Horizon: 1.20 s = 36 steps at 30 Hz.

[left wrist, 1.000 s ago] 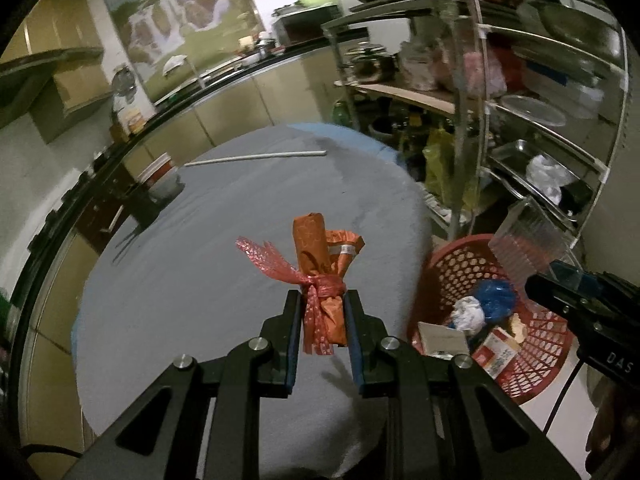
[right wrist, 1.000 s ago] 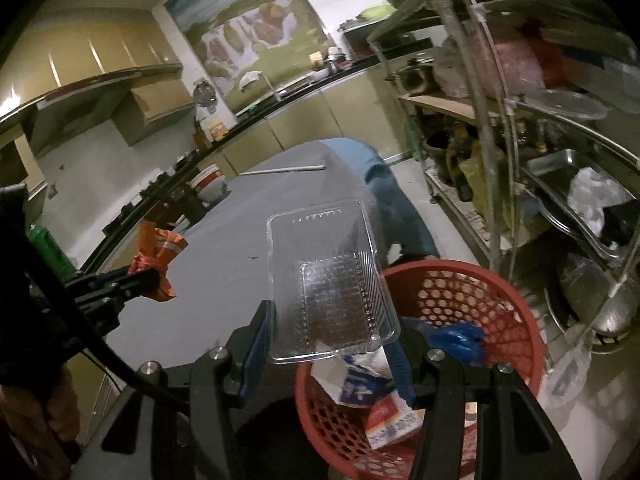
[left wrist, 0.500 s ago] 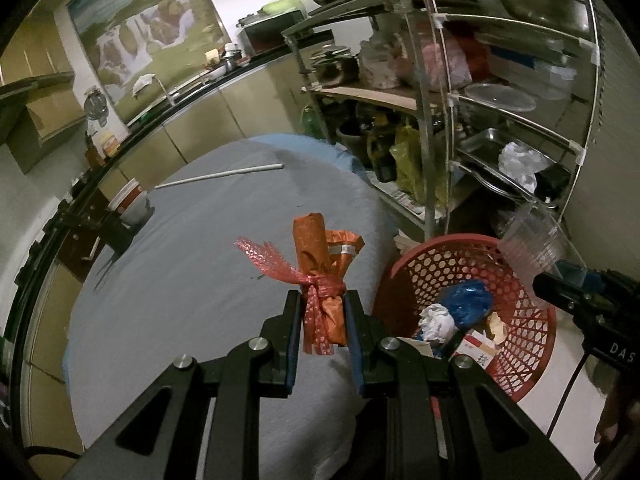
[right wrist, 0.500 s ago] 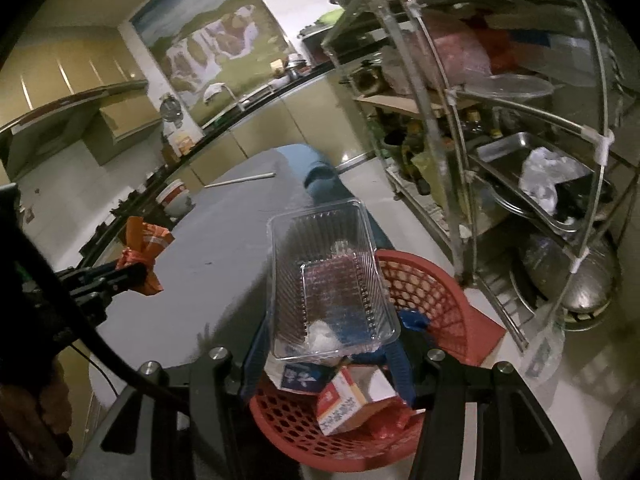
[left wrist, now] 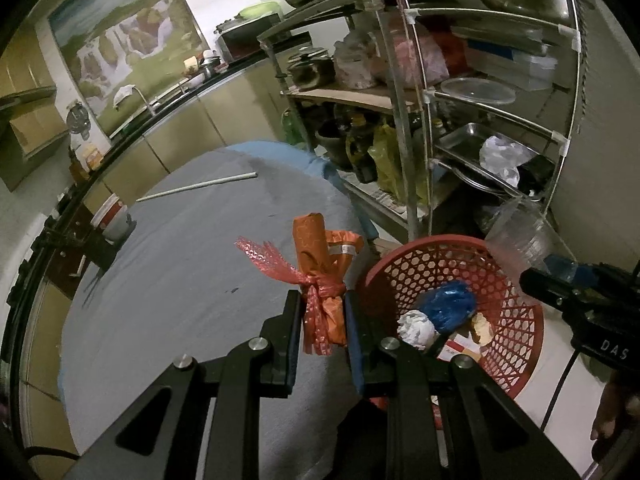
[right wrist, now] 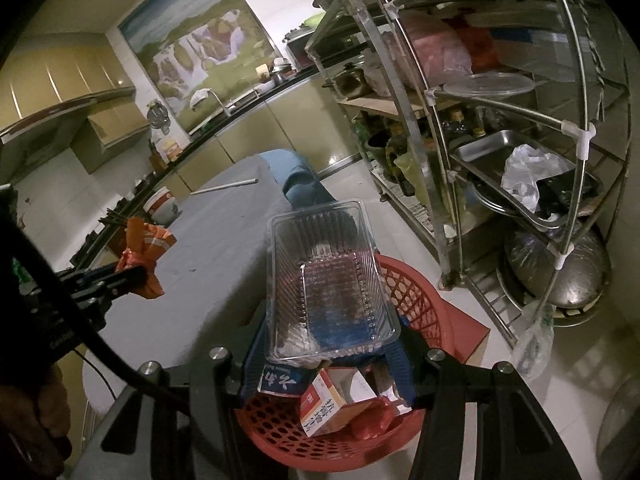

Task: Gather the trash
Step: 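Carry the orange bag with the left tool while the right tool carries the clear tray to the basket, then open both tools to drop the orange bag and clear tray into the basket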

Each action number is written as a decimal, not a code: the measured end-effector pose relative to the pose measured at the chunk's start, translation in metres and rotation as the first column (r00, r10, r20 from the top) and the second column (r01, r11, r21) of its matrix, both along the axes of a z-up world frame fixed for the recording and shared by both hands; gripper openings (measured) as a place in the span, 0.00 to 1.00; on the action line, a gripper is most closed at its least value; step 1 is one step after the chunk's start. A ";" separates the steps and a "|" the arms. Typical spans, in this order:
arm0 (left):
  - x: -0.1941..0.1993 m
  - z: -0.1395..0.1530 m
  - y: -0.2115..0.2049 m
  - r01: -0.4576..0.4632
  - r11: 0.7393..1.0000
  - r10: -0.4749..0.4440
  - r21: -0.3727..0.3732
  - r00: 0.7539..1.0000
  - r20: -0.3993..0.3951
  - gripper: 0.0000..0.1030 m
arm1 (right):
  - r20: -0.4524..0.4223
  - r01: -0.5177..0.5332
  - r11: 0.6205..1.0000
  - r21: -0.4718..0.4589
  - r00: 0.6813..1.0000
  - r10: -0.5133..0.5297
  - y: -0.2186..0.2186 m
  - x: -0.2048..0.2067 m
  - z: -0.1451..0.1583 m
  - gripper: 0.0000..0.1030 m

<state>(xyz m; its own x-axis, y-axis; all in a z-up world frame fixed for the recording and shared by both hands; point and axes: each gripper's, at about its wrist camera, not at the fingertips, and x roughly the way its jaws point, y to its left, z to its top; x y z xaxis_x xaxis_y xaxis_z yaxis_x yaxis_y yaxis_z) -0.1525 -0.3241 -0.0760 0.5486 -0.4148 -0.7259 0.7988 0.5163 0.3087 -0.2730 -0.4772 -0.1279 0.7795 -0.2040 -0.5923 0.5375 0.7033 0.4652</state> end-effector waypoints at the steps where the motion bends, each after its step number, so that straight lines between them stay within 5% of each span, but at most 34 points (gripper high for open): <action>1: 0.000 0.000 -0.001 0.003 1.000 -0.003 0.001 1.000 -0.001 0.22 | -0.001 0.000 1.000 0.001 1.000 0.000 -0.001 0.000 -0.001 0.54; 36: 0.000 -0.032 -0.028 0.096 0.994 -0.091 0.045 0.991 -0.094 0.22 | -0.032 -0.002 0.996 0.089 0.999 0.005 -0.013 0.009 -0.028 0.54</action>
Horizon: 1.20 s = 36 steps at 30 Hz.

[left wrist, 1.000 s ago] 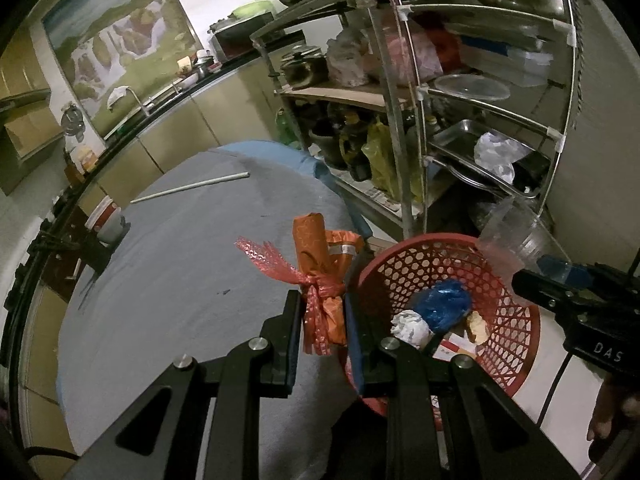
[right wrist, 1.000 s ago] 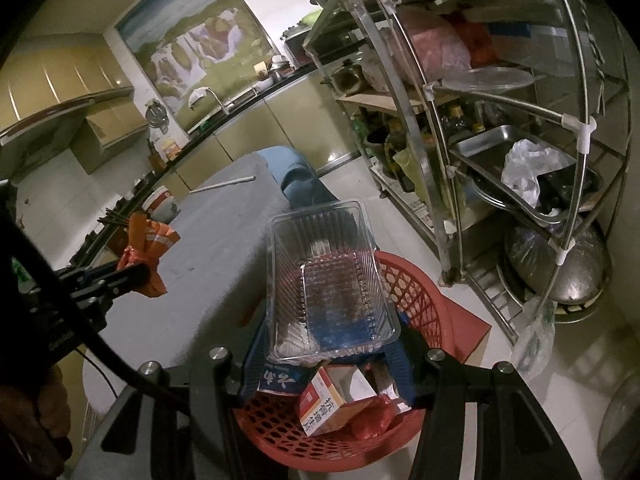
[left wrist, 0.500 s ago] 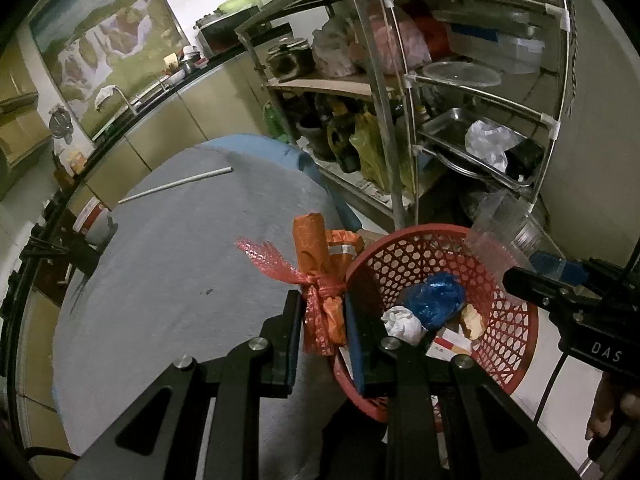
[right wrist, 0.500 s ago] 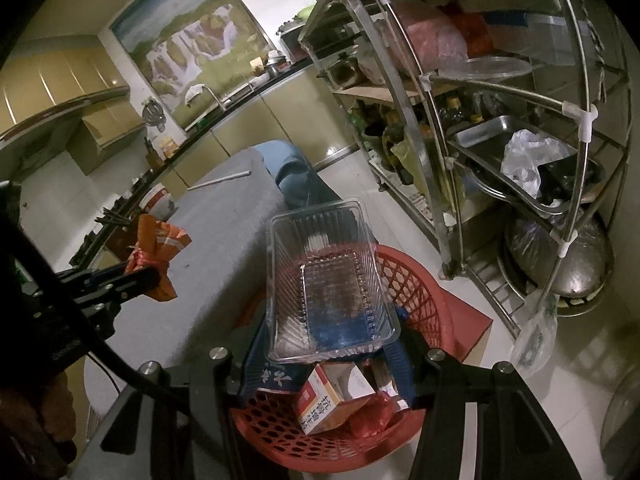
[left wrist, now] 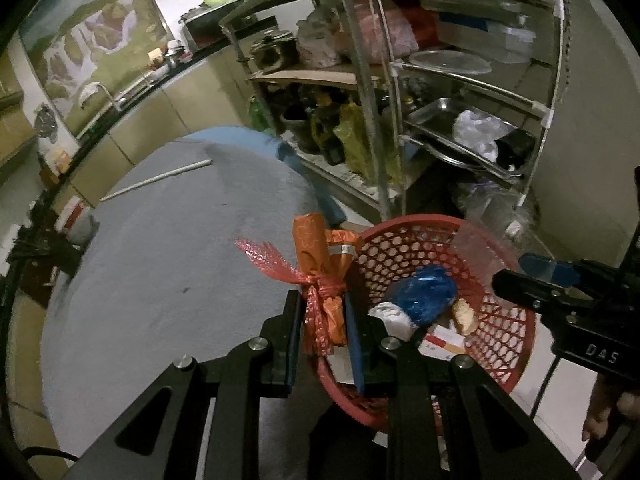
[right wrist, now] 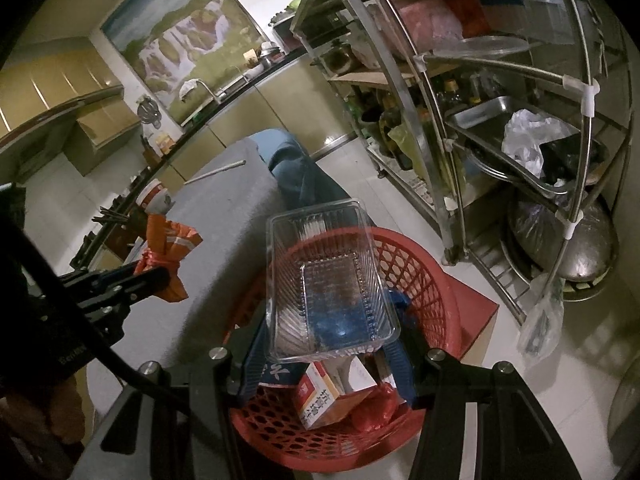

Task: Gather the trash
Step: 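Open both tools to drop the orange bag and clear tray into the basket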

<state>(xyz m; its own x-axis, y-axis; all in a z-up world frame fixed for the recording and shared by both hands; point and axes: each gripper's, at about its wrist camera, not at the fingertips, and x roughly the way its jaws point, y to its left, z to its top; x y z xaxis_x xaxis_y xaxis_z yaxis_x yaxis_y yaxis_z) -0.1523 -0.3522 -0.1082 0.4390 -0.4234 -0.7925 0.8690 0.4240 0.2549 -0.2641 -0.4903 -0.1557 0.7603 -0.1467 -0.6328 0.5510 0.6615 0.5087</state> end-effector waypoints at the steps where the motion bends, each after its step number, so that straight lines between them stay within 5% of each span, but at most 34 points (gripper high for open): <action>1: 0.000 -0.001 0.000 0.008 1.000 -0.008 -0.005 1.000 -0.011 0.22 | -0.002 0.001 1.000 0.001 1.000 -0.001 0.001 0.000 0.000 0.54; 9: 0.005 -0.009 -0.001 0.086 0.995 -0.094 -0.055 0.983 -0.155 0.22 | -0.004 0.014 0.999 0.031 1.000 -0.014 -0.007 -0.003 -0.005 0.55; 15: -0.005 -0.012 0.000 0.160 0.985 -0.171 -0.071 0.968 -0.182 0.23 | -0.013 0.009 0.998 0.069 1.000 -0.008 -0.007 -0.002 -0.011 0.57; 19: -0.008 -0.012 0.003 0.174 0.982 -0.183 -0.070 0.968 -0.173 0.50 | -0.014 0.010 0.993 0.116 1.000 -0.008 -0.010 -0.002 -0.016 0.58; 21: -0.006 -0.010 0.007 0.168 0.983 -0.178 -0.074 0.971 -0.161 0.59 | 0.003 0.018 0.988 0.155 1.000 -0.019 -0.013 -0.004 -0.017 0.58; 36: 0.029 0.023 0.069 -0.078 0.990 0.071 -0.121 0.996 -0.061 0.66 | 0.054 0.010 0.999 0.054 0.998 -0.013 0.010 -0.004 0.013 0.60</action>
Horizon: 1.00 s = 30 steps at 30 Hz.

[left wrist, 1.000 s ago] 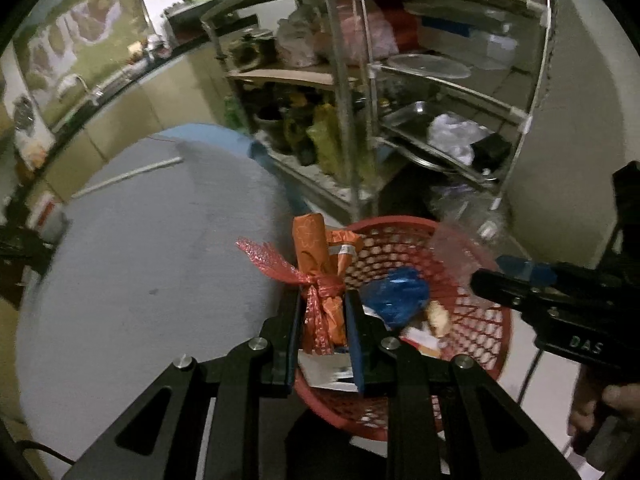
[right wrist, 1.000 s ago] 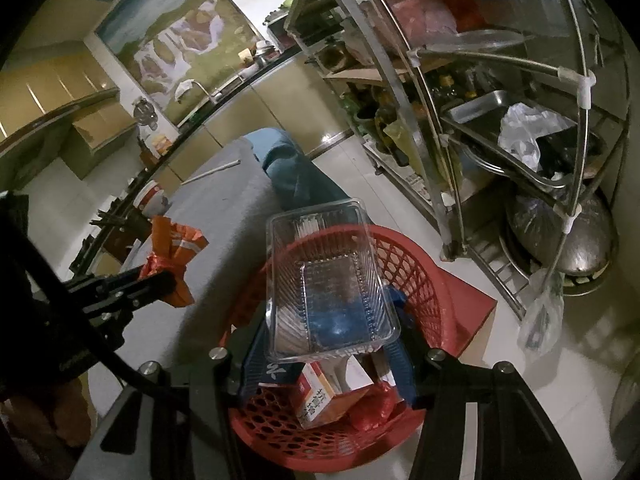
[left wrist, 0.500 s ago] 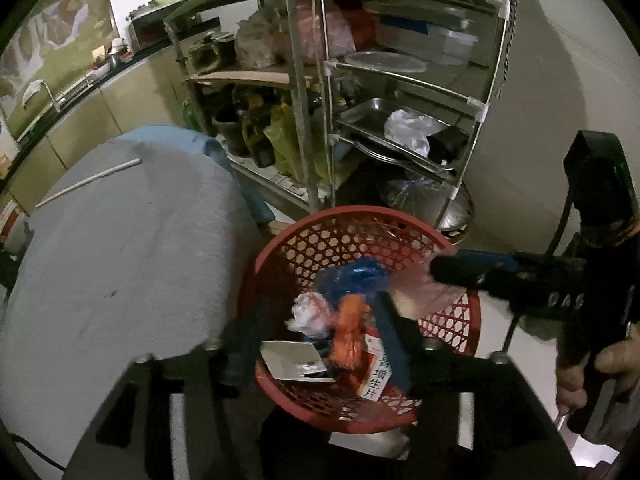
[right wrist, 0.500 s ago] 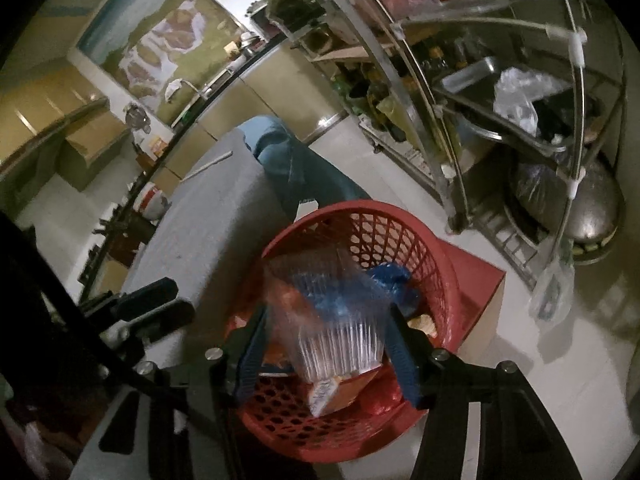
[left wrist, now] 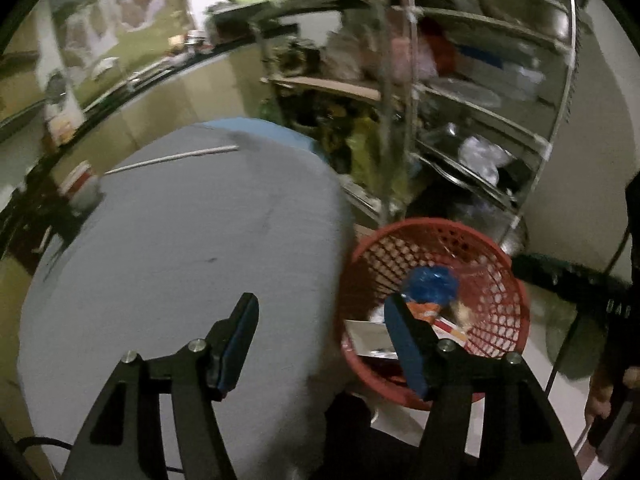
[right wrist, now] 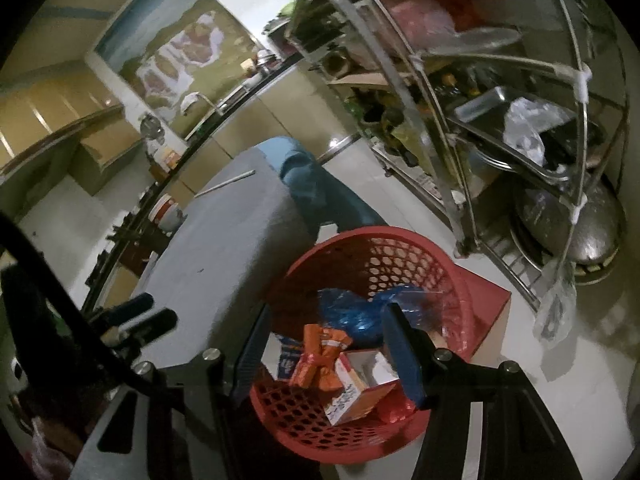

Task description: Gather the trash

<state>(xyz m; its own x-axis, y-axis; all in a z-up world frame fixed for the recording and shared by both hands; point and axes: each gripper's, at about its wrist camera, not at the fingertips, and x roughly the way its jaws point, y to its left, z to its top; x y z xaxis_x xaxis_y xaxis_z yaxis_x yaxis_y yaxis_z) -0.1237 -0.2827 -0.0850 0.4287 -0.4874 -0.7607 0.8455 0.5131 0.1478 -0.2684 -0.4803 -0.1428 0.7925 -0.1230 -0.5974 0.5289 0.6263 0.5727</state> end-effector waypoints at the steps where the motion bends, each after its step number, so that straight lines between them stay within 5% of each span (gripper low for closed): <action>1: 0.001 0.004 0.005 -0.013 1.000 0.013 -0.009 1.000 0.006 0.69 | -0.002 -0.011 1.000 -0.014 1.000 0.011 0.005 0.003 0.003 0.60; 15: -0.004 0.063 0.087 -0.190 0.970 0.213 -0.149 0.965 0.154 0.83 | 0.014 -0.069 0.980 -0.188 0.997 0.073 0.068 0.010 0.060 0.60; 30: -0.004 0.095 0.170 -0.439 0.871 0.485 -0.221 0.840 0.244 0.84 | 0.039 -0.169 0.927 -0.336 0.980 0.193 0.145 0.023 0.101 0.66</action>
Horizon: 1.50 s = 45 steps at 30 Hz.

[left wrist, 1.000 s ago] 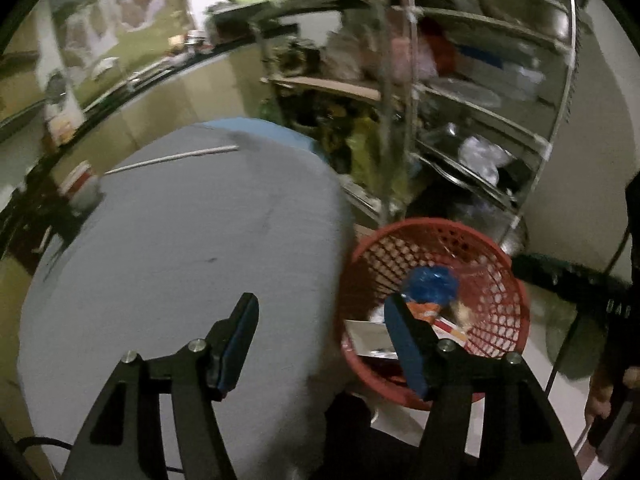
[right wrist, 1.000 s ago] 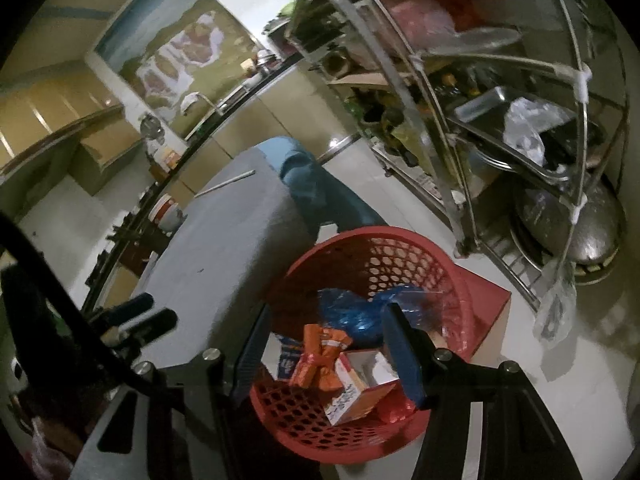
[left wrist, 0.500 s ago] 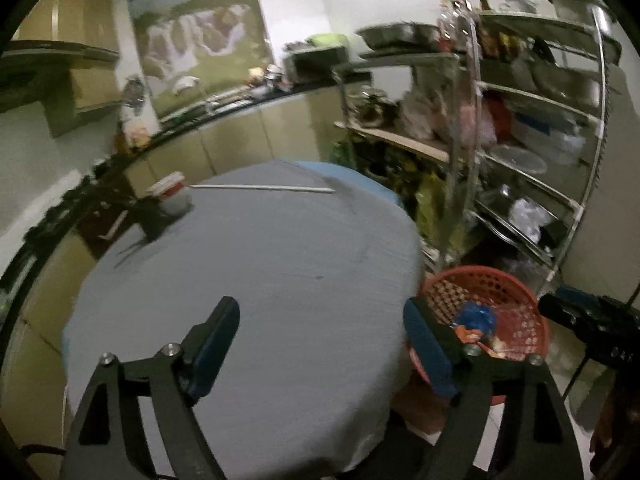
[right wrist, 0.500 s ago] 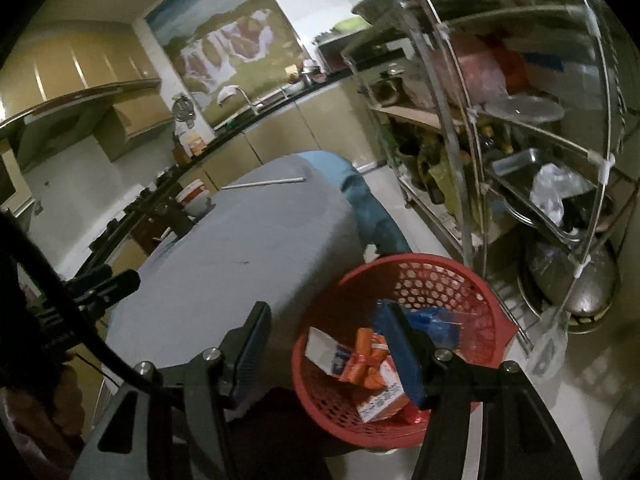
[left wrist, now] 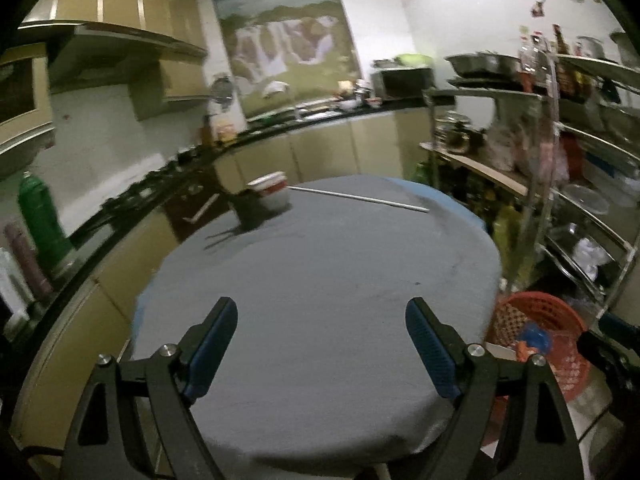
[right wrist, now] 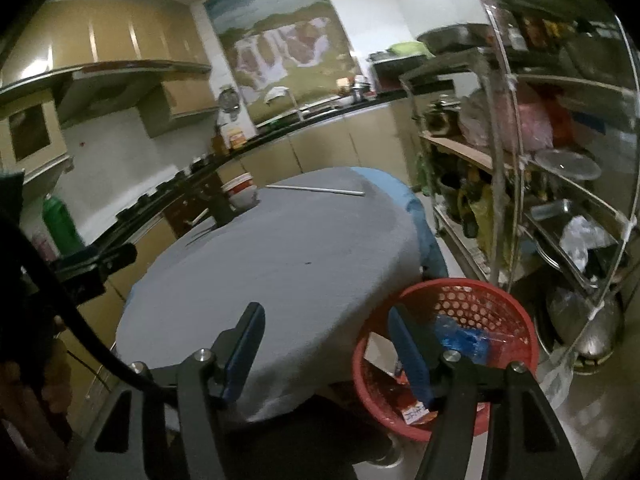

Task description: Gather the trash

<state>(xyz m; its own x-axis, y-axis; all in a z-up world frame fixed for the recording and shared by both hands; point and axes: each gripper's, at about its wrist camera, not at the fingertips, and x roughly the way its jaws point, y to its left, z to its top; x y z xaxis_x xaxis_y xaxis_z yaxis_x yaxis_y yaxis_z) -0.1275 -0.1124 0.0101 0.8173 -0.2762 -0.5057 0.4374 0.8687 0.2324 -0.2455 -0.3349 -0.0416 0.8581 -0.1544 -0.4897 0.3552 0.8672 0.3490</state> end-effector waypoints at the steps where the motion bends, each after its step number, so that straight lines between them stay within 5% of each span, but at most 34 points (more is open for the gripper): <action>1: 0.000 0.002 0.004 -0.011 1.000 0.011 -0.004 1.000 0.003 0.84 | 0.002 -0.008 1.000 -0.007 1.000 0.008 0.005 0.000 0.002 0.66; 14: -0.004 0.026 0.074 -0.165 0.980 0.167 -0.110 0.986 0.008 0.84 | 0.003 -0.079 0.991 -0.105 0.997 0.080 0.065 0.019 0.043 0.66; 27: 0.003 0.026 0.098 -0.216 0.964 0.218 -0.158 0.976 -0.006 0.88 | -0.015 -0.055 0.961 -0.270 0.998 0.053 0.120 0.029 0.075 0.66; 45: 0.008 0.025 0.106 -0.259 0.951 0.261 -0.169 0.965 -0.012 0.88 | -0.040 -0.093 0.962 -0.257 0.995 0.086 0.134 0.056 0.095 0.66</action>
<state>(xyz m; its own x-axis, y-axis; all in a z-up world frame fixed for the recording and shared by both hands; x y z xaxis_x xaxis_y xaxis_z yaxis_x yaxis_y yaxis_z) -0.1199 -0.0067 0.0355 0.8772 -0.1334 -0.4613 0.1896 0.9788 0.0776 -0.1891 -0.2006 0.0532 0.8606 -0.2016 -0.4676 0.2783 0.9552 0.1004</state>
